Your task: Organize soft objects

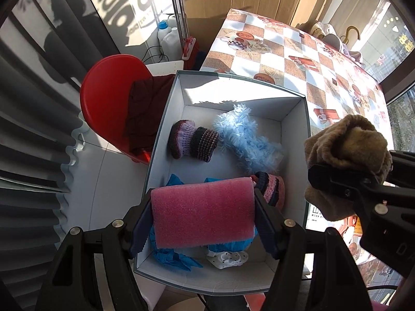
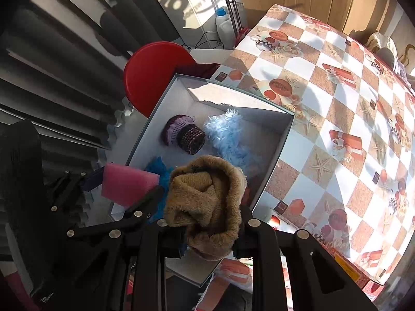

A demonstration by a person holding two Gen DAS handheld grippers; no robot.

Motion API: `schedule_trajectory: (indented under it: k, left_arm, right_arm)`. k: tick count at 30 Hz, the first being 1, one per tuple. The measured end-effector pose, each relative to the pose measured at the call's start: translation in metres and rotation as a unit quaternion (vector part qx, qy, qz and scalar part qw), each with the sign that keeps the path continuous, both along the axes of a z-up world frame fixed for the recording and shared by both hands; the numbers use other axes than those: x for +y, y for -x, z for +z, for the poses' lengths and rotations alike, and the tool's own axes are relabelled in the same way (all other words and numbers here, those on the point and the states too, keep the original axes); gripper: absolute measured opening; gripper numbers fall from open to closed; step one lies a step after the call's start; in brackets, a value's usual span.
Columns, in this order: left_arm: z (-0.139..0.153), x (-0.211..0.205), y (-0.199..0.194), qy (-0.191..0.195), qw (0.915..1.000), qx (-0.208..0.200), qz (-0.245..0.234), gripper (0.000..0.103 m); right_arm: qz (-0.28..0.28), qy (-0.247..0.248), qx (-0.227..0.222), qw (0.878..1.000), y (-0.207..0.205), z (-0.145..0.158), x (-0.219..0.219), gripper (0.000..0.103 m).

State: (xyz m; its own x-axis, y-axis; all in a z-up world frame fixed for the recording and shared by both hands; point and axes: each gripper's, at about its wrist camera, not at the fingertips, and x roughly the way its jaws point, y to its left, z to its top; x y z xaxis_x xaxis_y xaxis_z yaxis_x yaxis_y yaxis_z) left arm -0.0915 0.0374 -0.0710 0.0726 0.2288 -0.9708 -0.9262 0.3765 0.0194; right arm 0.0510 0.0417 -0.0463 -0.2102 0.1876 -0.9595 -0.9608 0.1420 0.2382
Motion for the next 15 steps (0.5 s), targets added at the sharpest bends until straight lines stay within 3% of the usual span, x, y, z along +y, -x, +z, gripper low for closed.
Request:
schedule_trajectory:
  k: [6,8,9,10,12,15]
  left_arm:
    - [0.001,-0.001,-0.003,-0.008,0.9999,-0.008,-0.008,0.076]
    - [0.002,-0.001,-0.004,-0.006,0.9998,-0.018,-0.011,0.079]
    - [0.003,-0.002,-0.004,-0.007,0.9996,-0.023,-0.013,0.082]
    - [0.004,-0.003,-0.004,-0.01,0.9996,-0.022,-0.015,0.083]
    - [0.006,-0.004,-0.005,-0.018,0.9995,-0.019,-0.02,0.086]
    - [0.012,-0.006,-0.004,-0.03,0.9989,-0.024,-0.026,0.087]
  right_arm:
    - [-0.003,0.001,0.003,1.0,-0.001,-0.001,0.003,0.026]
    - [-0.002,0.005,0.008,1.0,-0.002,-0.003,0.004,0.031]
    - [-0.001,0.006,0.009,1.0,-0.003,-0.003,0.006,0.046]
    - [-0.002,0.004,0.009,1.0,-0.004,-0.003,0.005,0.067]
    - [-0.003,-0.003,0.012,1.0,-0.005,0.001,0.006,0.091]
    - [-0.005,-0.004,0.003,1.0,-0.007,0.006,0.007,0.093]
